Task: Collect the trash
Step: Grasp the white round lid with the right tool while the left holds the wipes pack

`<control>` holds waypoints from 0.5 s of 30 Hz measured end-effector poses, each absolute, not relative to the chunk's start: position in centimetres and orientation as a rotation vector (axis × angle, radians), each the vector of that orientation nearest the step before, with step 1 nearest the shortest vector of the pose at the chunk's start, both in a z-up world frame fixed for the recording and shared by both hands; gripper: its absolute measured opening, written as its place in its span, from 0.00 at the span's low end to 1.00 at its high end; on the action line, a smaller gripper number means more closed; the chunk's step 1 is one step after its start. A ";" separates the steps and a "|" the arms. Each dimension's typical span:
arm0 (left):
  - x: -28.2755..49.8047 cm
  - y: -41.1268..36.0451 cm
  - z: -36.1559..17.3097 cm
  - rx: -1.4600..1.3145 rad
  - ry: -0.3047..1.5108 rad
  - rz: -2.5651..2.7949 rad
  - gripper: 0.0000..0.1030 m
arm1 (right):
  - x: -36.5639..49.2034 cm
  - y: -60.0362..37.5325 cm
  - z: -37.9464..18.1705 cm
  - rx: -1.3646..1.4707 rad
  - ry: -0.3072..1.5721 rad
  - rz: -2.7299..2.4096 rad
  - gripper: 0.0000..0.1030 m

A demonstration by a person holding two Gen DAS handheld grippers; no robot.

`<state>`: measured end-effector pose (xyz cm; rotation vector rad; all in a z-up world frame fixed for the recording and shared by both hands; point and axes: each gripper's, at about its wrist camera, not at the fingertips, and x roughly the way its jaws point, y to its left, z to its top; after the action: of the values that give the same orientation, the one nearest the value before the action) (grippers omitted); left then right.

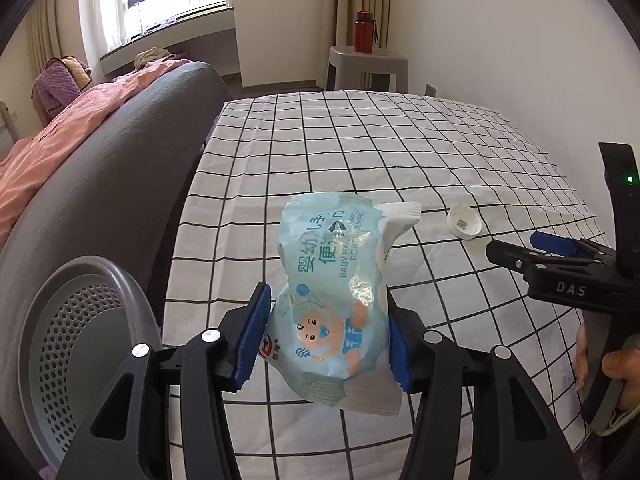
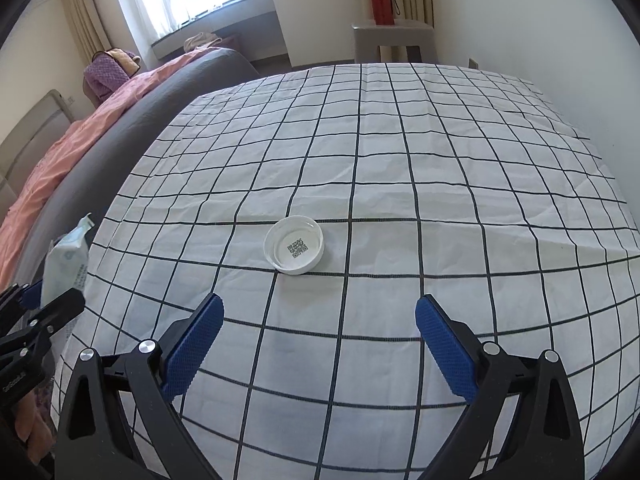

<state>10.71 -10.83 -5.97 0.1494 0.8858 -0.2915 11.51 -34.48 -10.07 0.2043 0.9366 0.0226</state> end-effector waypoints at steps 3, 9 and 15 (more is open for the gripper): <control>10.6 -9.8 -6.0 0.138 0.884 -0.267 0.50 | 12.7 -33.7 -10.2 0.164 0.933 0.012 0.85; 10.9 -8.4 -6.8 0.116 0.903 -0.241 0.50 | 15.0 -32.5 -10.9 0.101 0.952 0.001 0.72; 11.1 -7.7 -7.3 0.106 0.915 -0.226 0.50 | 16.1 -31.6 -11.7 0.049 0.974 -0.019 0.59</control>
<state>11.14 -7.66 -7.31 0.1063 0.9152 -0.2255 16.13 -31.64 -11.65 0.0489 0.9739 -0.0192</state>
